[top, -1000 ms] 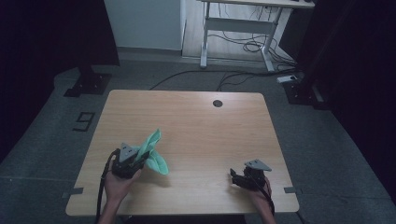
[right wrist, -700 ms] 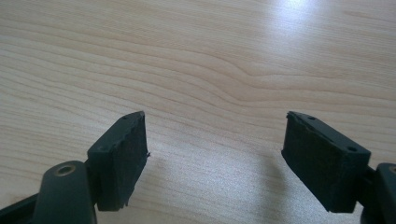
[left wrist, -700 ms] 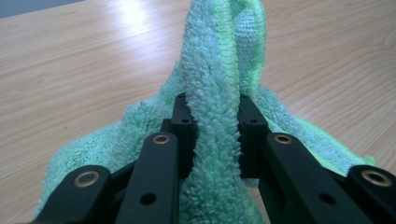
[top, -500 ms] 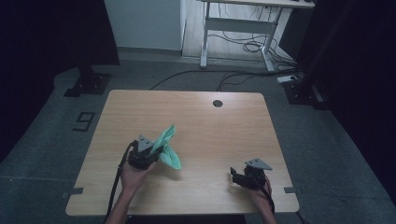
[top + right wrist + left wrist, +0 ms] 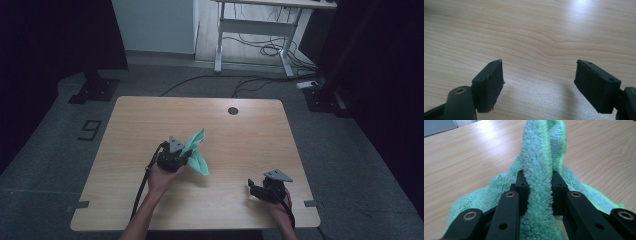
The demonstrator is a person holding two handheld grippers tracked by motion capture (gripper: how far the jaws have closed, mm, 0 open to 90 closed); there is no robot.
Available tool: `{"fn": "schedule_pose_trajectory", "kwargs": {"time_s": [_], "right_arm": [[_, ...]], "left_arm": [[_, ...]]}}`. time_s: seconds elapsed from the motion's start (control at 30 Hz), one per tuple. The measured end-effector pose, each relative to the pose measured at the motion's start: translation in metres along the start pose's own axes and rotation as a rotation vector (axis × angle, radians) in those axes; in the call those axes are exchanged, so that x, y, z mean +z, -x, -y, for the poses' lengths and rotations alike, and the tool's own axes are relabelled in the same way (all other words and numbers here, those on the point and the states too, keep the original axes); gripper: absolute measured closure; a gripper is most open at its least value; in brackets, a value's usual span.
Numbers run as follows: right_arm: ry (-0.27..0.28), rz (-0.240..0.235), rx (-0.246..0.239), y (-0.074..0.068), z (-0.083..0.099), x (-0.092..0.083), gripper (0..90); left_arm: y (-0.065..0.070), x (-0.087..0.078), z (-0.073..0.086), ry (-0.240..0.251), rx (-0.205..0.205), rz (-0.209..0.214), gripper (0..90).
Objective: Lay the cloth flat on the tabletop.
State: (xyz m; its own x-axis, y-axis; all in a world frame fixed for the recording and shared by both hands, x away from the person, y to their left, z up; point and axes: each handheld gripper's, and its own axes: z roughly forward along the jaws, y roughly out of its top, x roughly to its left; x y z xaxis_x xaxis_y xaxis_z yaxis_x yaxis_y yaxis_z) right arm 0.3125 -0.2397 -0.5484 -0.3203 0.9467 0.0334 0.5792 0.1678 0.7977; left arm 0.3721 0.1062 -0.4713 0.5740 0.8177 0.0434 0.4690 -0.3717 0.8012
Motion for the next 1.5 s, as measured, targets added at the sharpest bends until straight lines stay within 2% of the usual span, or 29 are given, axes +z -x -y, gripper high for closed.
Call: {"fn": "schedule_pose_trajectory", "kwargs": {"time_s": [0.37,0.73,1.03,1.27,1.5], "right_arm": [[-0.009,0.003,-0.001,0.000,0.000,0.001,23.6],[-0.018,0.012,0.002,0.003,0.002,0.002,24.4],[-0.015,0.013,0.009,0.005,0.002,0.000,24.5],[-0.020,0.011,0.001,0.003,0.002,0.001,24.5],[-0.022,0.011,0.000,0.002,0.002,0.002,24.5]], "left_arm": [[0.006,0.012,-0.010,0.002,0.000,0.009,73.5],[0.016,0.032,-0.016,-0.014,0.004,0.022,73.4],[0.023,0.047,-0.009,-0.041,0.006,0.027,73.0],[0.026,0.065,0.006,-0.078,-0.006,0.023,72.4],[0.029,0.075,0.005,-0.078,-0.003,0.009,71.2]]}}
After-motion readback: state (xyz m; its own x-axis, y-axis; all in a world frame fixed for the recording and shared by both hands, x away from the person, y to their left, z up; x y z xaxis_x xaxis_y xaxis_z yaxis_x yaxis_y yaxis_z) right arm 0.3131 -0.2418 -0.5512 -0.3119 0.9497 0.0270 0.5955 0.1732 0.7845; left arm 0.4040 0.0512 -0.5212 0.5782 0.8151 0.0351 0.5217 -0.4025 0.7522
